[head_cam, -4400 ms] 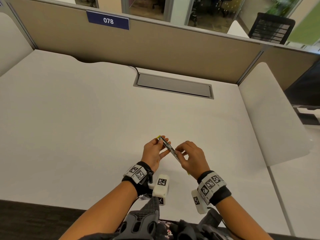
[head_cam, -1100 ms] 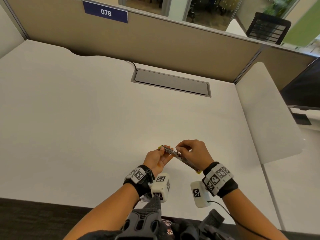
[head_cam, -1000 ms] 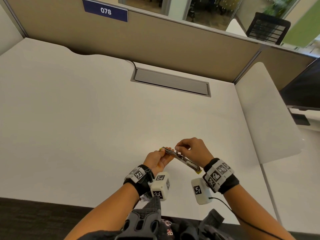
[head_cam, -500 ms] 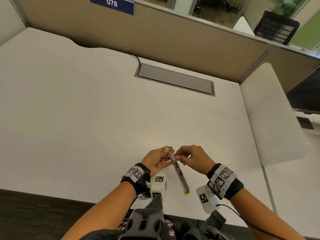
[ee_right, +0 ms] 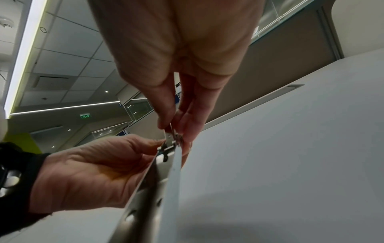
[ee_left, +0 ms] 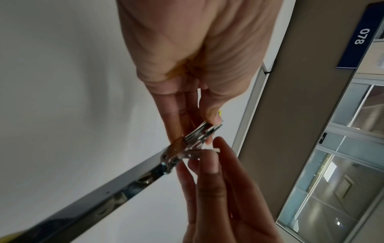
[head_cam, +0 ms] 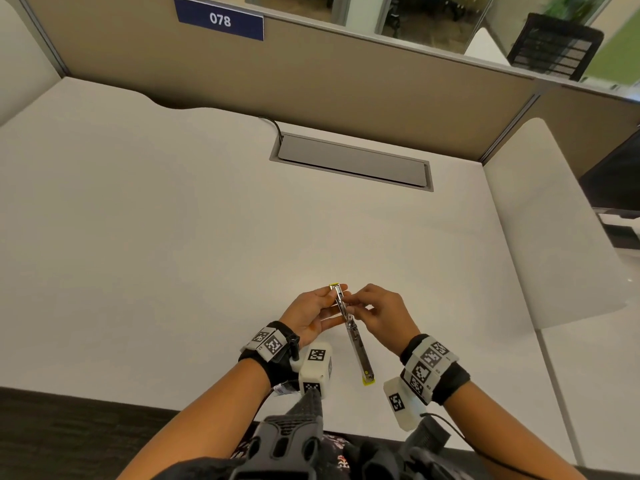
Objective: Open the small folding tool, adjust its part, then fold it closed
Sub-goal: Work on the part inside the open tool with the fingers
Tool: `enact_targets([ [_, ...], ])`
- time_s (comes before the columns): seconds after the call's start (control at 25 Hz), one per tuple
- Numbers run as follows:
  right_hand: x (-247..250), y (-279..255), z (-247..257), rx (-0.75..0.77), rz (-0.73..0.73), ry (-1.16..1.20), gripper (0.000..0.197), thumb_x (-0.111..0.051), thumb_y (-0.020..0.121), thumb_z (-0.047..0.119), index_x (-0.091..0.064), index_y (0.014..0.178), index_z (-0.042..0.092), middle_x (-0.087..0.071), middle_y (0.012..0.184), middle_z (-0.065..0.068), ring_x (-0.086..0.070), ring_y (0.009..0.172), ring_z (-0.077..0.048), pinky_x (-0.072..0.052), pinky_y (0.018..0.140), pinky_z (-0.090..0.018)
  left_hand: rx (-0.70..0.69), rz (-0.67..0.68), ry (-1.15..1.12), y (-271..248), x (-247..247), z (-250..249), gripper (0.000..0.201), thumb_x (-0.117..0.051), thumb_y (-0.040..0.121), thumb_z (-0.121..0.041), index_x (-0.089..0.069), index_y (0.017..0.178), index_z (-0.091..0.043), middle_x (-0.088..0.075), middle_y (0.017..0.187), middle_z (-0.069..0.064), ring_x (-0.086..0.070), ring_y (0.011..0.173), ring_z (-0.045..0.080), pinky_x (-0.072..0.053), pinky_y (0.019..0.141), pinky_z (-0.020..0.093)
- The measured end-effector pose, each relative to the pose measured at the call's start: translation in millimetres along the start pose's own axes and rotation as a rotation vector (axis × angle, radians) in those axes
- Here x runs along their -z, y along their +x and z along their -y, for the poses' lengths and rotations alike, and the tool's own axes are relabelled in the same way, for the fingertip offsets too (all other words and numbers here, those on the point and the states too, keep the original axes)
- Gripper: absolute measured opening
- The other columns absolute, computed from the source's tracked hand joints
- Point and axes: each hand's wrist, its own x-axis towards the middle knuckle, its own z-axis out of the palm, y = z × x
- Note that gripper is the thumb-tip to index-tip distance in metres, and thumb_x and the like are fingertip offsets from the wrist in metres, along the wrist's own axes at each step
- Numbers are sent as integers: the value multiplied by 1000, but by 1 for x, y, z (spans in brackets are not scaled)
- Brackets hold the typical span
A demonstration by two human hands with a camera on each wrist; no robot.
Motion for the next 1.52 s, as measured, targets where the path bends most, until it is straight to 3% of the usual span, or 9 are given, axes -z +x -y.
enact_targets([
  [0.2,-9,9,5,-27,-87,-60,10,-71,78,14,-69,87,13,-66,84,-7,-61,76,-21,-53,73,-39,-50,27,62,-1,-1,-6,28,-45,99,-13,-64,119,-9,-70,111,9,-67,103,23,-58,84,35],
  [0.32,-11,15,2,-155,-97,59,22,-76,74,17,-57,84,12,-63,79,-4,-57,72,-20,-50,69,-35,-63,28,94,-1,2,-7,28,-45,99,-14,-64,119,-9,-69,111,7,-67,100,21,-58,81,34],
  [0.44,-13,18,-3,-274,-118,214,30,-79,72,20,-55,83,7,-56,70,1,-52,66,-17,-53,67,-42,-72,18,107,-1,3,-9,27,-46,99,-15,-65,117,-11,-70,107,5,-67,98,18,-59,80,33],
  [0.64,-14,20,-7,-259,-90,222,22,-75,76,20,-55,81,14,-57,69,3,-55,66,-17,-57,68,-43,-64,-1,92,3,1,-9,29,-45,99,-14,-63,121,-8,-69,110,6,-67,98,20,-58,81,35],
  [0.76,-13,19,-12,-264,-86,237,20,-74,76,24,-58,83,14,-65,76,-6,-62,73,-24,-59,70,-42,-71,-23,40,5,-1,-9,29,-45,99,-13,-61,121,-7,-69,108,6,-67,96,20,-59,75,32],
  [1.0,-11,5,-26,-396,93,286,19,-68,82,31,-62,88,15,-75,79,-11,-71,74,-26,-59,72,-38,-154,-159,-149,15,6,-19,29,-45,98,-11,-57,123,-4,-67,105,8,-66,94,20,-55,73,34],
  [1.2,-3,-4,-30,-485,77,495,23,-73,79,15,-62,94,1,-72,76,-17,-72,71,-31,-61,73,-45,-217,-283,-205,17,16,-24,28,-45,98,-9,-57,123,-2,-66,103,9,-63,101,25,-52,81,40],
  [1.4,7,2,-11,-396,-54,827,22,-70,81,5,-66,100,-3,-71,89,-20,-71,84,-31,-61,76,-33,-263,-290,-36,14,8,-21,28,-46,98,-11,-59,122,-5,-64,115,12,-62,106,26,-53,83,38],
  [1.52,0,14,-6,-308,-142,748,21,-69,81,7,-69,102,4,-72,94,-21,-70,90,-31,-60,80,-39,-306,-216,115,12,-4,-17,30,-47,98,-11,-60,123,-3,-67,116,14,-64,109,27,-57,78,33],
])
